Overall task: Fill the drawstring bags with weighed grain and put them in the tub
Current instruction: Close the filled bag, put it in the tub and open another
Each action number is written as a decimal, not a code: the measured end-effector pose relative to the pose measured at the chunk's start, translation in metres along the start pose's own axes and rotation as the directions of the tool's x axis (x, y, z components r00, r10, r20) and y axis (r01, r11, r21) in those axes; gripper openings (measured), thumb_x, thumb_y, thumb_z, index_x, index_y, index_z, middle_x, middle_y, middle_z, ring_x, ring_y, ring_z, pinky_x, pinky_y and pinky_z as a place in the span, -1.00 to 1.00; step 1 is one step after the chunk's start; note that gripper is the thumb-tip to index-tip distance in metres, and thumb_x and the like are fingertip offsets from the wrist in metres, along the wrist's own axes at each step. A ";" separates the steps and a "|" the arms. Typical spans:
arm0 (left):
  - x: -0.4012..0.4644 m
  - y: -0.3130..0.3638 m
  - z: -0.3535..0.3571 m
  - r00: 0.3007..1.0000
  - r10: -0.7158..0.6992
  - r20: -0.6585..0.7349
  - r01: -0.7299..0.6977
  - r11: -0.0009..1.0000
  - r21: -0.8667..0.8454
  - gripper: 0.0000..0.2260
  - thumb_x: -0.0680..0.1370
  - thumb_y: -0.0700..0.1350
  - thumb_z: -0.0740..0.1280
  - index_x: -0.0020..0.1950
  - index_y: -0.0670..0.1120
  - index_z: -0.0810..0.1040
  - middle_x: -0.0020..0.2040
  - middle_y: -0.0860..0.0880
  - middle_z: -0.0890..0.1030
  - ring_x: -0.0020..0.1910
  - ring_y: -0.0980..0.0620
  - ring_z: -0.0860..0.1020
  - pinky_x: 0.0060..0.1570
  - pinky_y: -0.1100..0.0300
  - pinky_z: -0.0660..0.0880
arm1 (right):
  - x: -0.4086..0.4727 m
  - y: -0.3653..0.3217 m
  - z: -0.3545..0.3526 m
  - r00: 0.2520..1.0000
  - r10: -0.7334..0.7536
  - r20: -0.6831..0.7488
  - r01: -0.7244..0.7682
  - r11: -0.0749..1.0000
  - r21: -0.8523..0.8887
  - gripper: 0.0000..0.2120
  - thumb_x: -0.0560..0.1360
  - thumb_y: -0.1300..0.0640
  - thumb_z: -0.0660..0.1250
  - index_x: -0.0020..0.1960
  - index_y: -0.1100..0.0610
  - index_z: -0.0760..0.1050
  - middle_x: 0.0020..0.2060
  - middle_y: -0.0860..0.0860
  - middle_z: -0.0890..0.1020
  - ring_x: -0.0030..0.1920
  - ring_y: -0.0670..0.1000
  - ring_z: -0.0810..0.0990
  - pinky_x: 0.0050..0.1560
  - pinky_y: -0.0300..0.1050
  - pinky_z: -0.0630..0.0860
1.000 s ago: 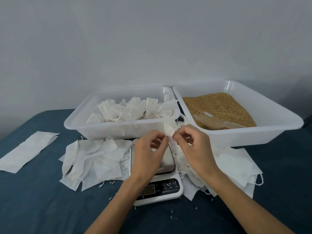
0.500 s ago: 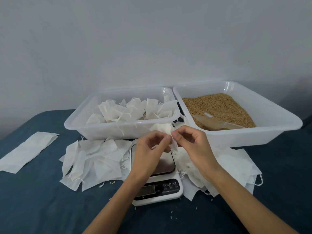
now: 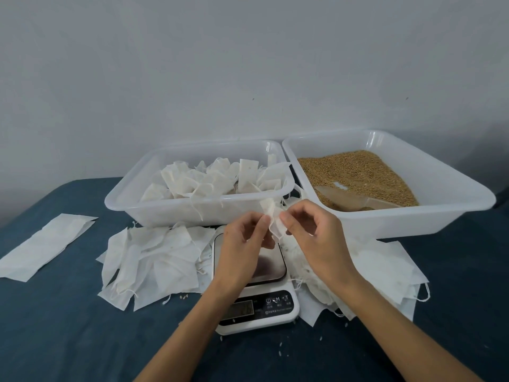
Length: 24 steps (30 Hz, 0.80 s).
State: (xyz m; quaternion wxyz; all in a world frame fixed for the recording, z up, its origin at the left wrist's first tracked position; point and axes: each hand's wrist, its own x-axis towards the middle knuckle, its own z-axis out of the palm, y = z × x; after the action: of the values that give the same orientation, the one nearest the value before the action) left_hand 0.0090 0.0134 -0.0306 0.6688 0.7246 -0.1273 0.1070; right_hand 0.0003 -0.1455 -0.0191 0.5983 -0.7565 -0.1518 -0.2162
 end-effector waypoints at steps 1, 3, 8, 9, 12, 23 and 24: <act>0.000 0.000 0.000 1.000 -0.012 -0.011 0.011 1.000 -0.007 -0.78 0.71 -0.13 0.31 -0.10 -0.08 0.64 -0.31 -0.01 0.64 -0.28 0.01 0.63 -0.06 0.06 0.65 | 0.000 0.000 0.000 1.000 -0.020 -0.023 0.019 0.999 -0.026 -0.91 0.56 0.10 0.45 -0.06 0.02 0.54 -0.20 -0.10 0.65 -0.14 -0.03 0.66 -0.07 -0.20 0.59; 0.001 0.000 -0.001 0.999 -0.029 -0.030 0.029 0.999 -0.013 -0.78 0.72 -0.12 0.29 -0.07 -0.13 0.63 -0.32 0.01 0.61 -0.28 0.03 0.61 -0.04 -0.02 0.66 | 0.001 0.000 -0.001 0.996 -0.082 -0.045 0.076 0.990 -0.120 -0.86 0.54 0.18 0.46 -0.02 0.04 0.50 -0.19 -0.11 0.64 -0.14 -0.05 0.66 -0.07 -0.22 0.59; 0.000 0.003 -0.002 0.999 -0.019 -0.046 0.019 1.000 0.007 -0.76 0.71 -0.11 0.31 -0.09 -0.18 0.62 -0.33 0.01 0.58 -0.28 0.04 0.58 0.04 -0.23 0.61 | 0.000 -0.002 0.000 0.958 -0.284 0.038 0.285 0.929 -0.234 -0.90 0.59 0.26 0.36 -0.02 0.09 0.57 -0.13 -0.11 0.62 -0.08 -0.01 0.63 -0.05 -0.11 0.58; 0.000 0.003 -0.002 0.999 -0.009 -0.047 0.010 1.000 0.016 -0.77 0.71 -0.11 0.31 -0.09 -0.18 0.62 -0.33 -0.02 0.58 -0.28 0.03 0.58 0.03 -0.21 0.61 | -0.001 -0.004 0.001 0.966 -0.257 0.018 0.256 0.949 -0.184 -0.93 0.60 0.22 0.37 0.00 0.07 0.56 -0.13 -0.12 0.62 -0.07 -0.01 0.64 -0.05 -0.13 0.59; -0.001 0.003 0.000 0.999 0.038 -0.035 -0.036 0.998 0.059 -0.79 0.69 -0.11 0.34 -0.09 -0.17 0.63 -0.28 -0.10 0.61 -0.27 0.01 0.60 -0.06 -0.04 0.59 | -0.004 -0.009 0.002 0.996 -0.087 0.001 0.087 0.996 -0.003 -0.86 0.55 0.04 0.44 0.03 0.02 0.50 -0.18 -0.08 0.64 -0.12 0.00 0.67 -0.08 -0.19 0.61; -0.002 0.007 0.001 0.995 -0.065 -0.077 0.060 0.995 -0.075 -0.73 0.72 -0.11 0.28 -0.16 -0.09 0.61 -0.30 -0.08 0.58 -0.29 -0.02 0.57 -0.05 0.01 0.60 | -0.001 0.001 0.000 0.958 -0.283 0.049 0.284 0.908 -0.309 -0.81 0.55 0.32 0.40 0.04 0.08 0.69 -0.12 -0.09 0.58 -0.09 -0.06 0.61 -0.06 -0.13 0.56; -0.002 0.007 0.002 0.995 -0.066 -0.074 0.059 0.995 -0.085 -0.73 0.72 -0.12 0.28 -0.14 -0.14 0.60 -0.31 -0.08 0.58 -0.29 -0.01 0.57 -0.07 0.05 0.60 | -0.002 0.002 0.000 0.951 -0.299 0.081 0.308 0.885 -0.349 -0.79 0.56 0.29 0.39 0.11 0.06 0.69 -0.11 -0.10 0.55 -0.09 -0.06 0.59 -0.07 -0.12 0.55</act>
State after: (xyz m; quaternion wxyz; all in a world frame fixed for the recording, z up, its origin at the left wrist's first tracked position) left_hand 0.0051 0.0112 -0.0247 0.7058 0.6951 -0.0830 0.1084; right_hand -0.0001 -0.1460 -0.0220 0.4076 -0.8221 -0.2338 -0.3214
